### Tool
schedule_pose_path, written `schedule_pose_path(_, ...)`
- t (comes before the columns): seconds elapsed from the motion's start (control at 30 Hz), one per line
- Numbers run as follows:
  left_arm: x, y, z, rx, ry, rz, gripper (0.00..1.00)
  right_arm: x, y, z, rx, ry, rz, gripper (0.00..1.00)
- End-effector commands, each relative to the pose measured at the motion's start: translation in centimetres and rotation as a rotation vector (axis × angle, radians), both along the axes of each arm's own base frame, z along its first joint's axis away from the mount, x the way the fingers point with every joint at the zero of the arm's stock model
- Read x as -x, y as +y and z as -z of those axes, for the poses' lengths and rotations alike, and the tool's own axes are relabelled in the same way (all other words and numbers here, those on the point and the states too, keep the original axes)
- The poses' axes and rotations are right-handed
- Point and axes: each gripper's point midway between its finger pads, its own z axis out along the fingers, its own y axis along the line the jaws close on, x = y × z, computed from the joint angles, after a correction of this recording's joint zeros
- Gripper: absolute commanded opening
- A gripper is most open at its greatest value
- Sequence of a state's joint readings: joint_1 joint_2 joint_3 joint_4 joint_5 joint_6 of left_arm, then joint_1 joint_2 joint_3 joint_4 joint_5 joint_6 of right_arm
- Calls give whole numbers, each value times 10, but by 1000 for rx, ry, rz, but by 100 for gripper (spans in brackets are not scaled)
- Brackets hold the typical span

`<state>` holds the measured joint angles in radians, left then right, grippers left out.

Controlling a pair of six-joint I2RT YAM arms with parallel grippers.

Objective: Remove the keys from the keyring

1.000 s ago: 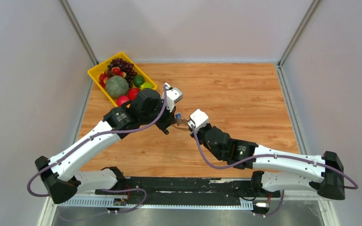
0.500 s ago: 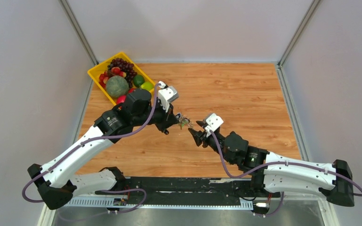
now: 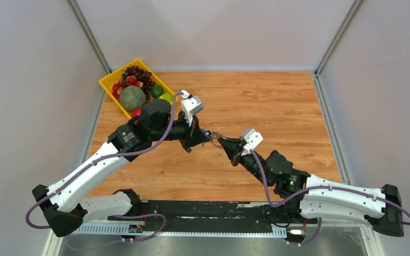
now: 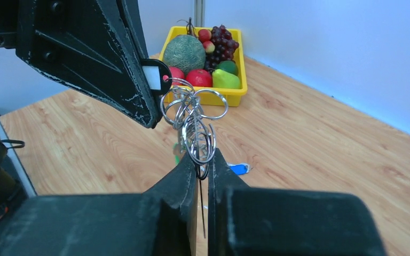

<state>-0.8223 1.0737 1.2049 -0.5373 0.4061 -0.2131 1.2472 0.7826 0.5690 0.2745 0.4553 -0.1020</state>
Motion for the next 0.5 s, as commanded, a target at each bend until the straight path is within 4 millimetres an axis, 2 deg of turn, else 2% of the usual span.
schedule_pose_path(0.0, 5, -11, -23, 89, -10, 50, 0, 1, -1, -17, -68, -31, -6, 0)
schedule_pose_path(0.1, 3, -9, -23, 93, -23, 31, 0, 1, -1, -15, -48, -35, -8, 0)
schedule_pose_path(0.17, -1, -6, -19, 83, -28, 1, 4, -2, -4, -15, -27, -50, 12, 0)
schedule_pose_path(0.33, -13, 5, 1, 39, -7, -91, 32, -6, -6, -20, 59, -141, 27, 0)
schedule_pose_path(0.47, -20, 16, 17, 27, 1, -141, 41, -3, -1, -26, 143, -256, -11, 0)
